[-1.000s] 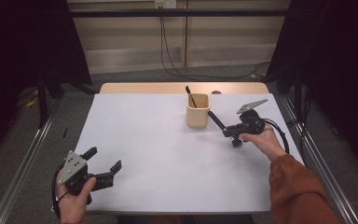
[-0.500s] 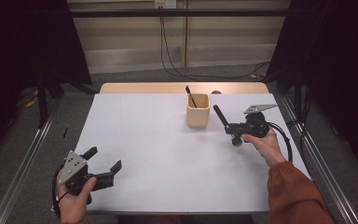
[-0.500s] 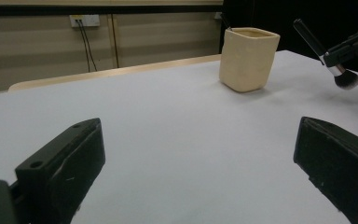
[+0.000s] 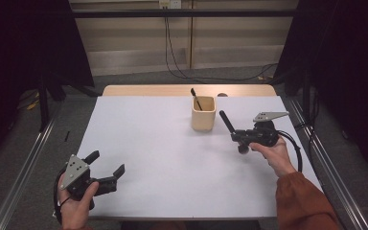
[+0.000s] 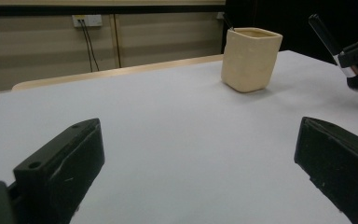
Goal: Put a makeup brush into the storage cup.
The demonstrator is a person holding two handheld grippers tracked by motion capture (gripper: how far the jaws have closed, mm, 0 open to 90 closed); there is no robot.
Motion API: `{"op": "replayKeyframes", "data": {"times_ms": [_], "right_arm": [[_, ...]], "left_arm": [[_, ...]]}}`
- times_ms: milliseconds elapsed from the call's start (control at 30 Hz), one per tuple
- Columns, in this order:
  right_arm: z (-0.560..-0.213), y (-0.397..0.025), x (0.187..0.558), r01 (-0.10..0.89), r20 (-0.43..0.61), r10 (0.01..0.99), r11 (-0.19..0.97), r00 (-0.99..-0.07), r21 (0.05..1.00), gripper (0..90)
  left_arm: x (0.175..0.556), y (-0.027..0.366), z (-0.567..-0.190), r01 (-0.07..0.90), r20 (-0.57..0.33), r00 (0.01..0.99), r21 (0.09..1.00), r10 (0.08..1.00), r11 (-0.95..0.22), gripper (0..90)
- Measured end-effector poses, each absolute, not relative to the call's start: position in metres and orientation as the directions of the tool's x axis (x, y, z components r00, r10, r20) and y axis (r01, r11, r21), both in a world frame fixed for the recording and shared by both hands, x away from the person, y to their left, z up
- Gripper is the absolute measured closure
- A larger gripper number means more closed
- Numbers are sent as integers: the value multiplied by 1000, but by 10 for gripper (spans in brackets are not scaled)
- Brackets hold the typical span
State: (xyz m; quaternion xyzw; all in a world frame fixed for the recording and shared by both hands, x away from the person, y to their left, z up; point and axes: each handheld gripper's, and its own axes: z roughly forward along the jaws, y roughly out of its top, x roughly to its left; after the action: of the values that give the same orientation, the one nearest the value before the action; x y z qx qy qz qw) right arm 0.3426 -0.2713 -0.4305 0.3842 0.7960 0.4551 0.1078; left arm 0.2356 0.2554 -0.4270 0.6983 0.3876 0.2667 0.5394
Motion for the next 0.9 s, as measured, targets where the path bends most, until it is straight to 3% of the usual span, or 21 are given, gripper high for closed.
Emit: {"op": "replayKeyframes", "data": {"times_ms": [900], "right_arm": [[-429, -241, 315, 451, 169, 612, 342, -773, 825, 723]], "left_arm": [[234, 254, -426, 245, -35, 571, 961, 820, -129, 14]]}}
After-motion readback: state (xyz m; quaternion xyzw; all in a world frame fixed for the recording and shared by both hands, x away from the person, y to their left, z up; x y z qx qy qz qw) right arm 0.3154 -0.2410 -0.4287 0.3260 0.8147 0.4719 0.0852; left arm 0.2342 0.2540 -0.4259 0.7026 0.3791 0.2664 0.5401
